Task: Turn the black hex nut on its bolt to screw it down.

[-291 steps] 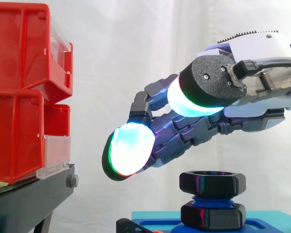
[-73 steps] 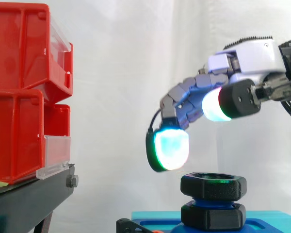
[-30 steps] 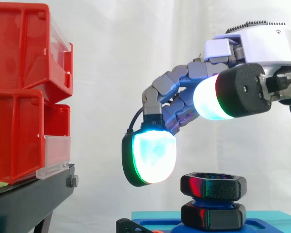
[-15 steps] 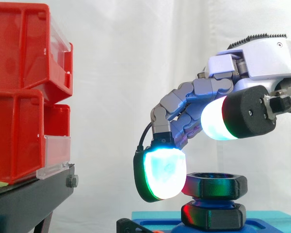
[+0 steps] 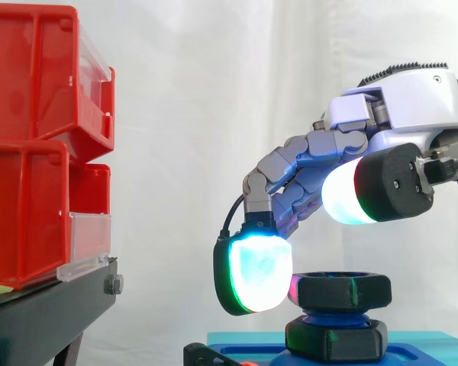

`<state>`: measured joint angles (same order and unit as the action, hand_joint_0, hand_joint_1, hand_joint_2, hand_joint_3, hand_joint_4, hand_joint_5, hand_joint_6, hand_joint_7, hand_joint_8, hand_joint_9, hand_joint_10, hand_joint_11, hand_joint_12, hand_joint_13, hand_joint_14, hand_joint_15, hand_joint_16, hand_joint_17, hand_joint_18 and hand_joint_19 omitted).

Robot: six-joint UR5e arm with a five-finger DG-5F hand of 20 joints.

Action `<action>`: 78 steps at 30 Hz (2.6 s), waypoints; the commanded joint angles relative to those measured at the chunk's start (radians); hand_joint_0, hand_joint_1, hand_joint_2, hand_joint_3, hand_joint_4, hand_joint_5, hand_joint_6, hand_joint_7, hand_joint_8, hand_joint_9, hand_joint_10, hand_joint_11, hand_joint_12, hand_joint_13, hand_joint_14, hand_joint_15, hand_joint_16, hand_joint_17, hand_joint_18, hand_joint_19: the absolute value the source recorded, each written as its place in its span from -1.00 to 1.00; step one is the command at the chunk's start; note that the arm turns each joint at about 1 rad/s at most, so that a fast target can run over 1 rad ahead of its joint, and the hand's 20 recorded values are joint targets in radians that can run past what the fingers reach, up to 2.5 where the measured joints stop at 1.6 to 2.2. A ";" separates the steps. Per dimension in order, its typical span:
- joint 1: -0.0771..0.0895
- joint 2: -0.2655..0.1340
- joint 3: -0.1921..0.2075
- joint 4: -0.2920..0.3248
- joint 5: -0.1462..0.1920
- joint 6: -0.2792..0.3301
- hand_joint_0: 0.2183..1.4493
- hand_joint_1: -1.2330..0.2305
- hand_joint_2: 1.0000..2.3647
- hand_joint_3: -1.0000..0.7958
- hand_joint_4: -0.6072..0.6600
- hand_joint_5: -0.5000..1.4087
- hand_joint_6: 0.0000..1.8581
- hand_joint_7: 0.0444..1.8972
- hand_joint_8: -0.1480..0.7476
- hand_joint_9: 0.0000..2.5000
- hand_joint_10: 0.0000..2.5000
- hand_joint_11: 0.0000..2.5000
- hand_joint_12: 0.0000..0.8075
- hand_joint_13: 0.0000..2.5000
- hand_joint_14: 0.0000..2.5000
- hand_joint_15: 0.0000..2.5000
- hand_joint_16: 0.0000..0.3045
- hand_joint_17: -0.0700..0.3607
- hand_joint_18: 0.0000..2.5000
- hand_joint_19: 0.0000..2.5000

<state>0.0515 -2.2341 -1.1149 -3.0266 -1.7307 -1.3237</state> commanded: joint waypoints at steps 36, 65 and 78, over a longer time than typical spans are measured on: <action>-0.052 -0.001 0.055 0.023 -0.095 0.006 -0.59 0.24 -1.00 -0.44 0.48 -0.67 -0.36 -0.08 0.08 -0.50 -0.99 -0.67 -0.14 -0.46 -1.00 -0.87 -0.74 -0.26 -0.57 -0.92; 0.016 -0.001 -0.025 0.127 -0.009 0.015 -0.59 0.25 -1.00 -0.44 0.46 -0.65 -0.42 0.04 0.09 -0.49 -0.99 -0.67 -0.13 -0.45 -1.00 -0.87 -0.74 -0.25 -0.57 -0.91; 0.002 -0.001 -0.063 0.172 -0.013 0.009 -0.59 0.24 -1.00 -0.44 0.46 -0.65 -0.42 0.05 0.10 -0.49 -0.99 -0.66 -0.13 -0.45 -1.00 -0.87 -0.73 -0.25 -0.57 -0.91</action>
<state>0.0566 -2.2353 -1.1732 -2.8617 -1.7440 -1.3132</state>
